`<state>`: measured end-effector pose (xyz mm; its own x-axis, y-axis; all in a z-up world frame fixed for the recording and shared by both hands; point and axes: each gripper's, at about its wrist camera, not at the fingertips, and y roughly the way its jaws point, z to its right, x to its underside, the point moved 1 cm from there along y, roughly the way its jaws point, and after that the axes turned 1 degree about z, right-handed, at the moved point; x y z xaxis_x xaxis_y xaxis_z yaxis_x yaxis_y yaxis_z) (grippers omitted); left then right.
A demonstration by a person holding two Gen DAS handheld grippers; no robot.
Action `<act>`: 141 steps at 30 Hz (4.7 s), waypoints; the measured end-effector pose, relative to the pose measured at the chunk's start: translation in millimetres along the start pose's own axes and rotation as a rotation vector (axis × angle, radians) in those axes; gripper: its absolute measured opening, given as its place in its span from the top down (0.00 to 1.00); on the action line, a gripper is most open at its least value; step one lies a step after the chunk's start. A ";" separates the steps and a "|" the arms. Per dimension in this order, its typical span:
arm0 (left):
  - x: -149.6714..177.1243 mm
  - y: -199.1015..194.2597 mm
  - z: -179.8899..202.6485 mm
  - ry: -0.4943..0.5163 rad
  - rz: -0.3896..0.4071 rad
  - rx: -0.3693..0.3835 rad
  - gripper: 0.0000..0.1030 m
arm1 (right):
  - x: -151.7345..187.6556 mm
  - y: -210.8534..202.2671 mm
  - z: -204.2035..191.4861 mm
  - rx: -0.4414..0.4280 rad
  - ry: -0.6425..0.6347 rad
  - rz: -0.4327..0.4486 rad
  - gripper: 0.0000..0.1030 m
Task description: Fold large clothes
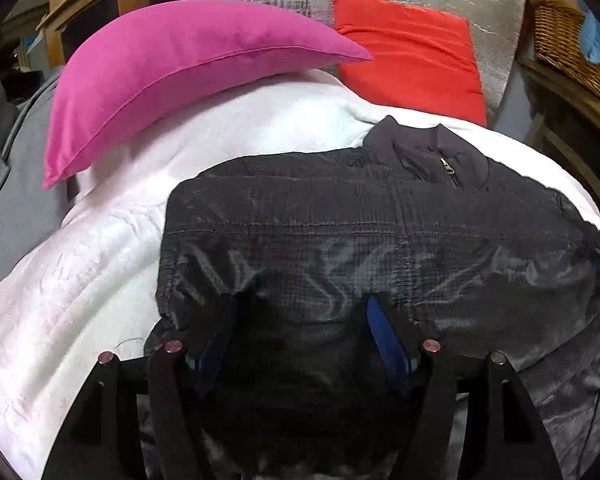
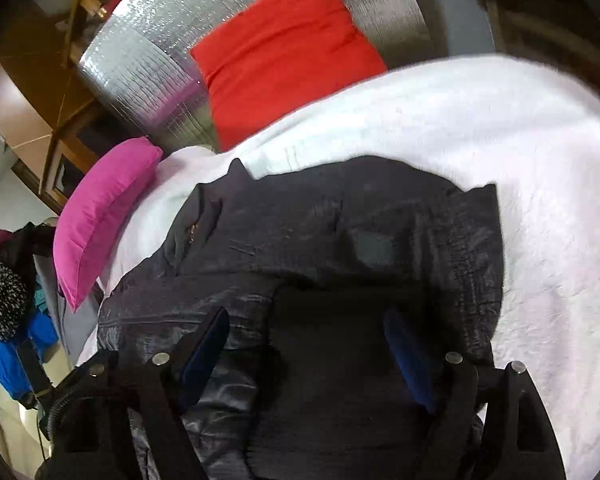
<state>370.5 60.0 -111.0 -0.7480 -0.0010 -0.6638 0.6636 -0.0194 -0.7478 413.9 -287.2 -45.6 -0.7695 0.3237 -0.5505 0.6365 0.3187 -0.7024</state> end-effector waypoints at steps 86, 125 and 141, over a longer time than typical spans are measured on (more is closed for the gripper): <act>-66.0 7.9 -89.0 -0.134 0.127 -0.213 0.42 | 48.9 8.2 -79.8 -0.072 -0.374 -0.054 0.33; -7.3 10.4 85.0 0.148 0.031 0.070 0.33 | -50.8 3.1 -42.5 0.314 -0.339 0.110 0.43; 7.4 -15.8 -15.1 -0.091 -0.007 0.022 0.24 | 60.7 4.9 -70.0 0.173 -0.356 -0.008 0.37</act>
<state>354.6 75.4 -104.3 -0.7509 -0.0914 -0.6540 0.6591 -0.0413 -0.7509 374.0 -203.7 -50.9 -0.7634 -0.0168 -0.6457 0.6359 0.1555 -0.7559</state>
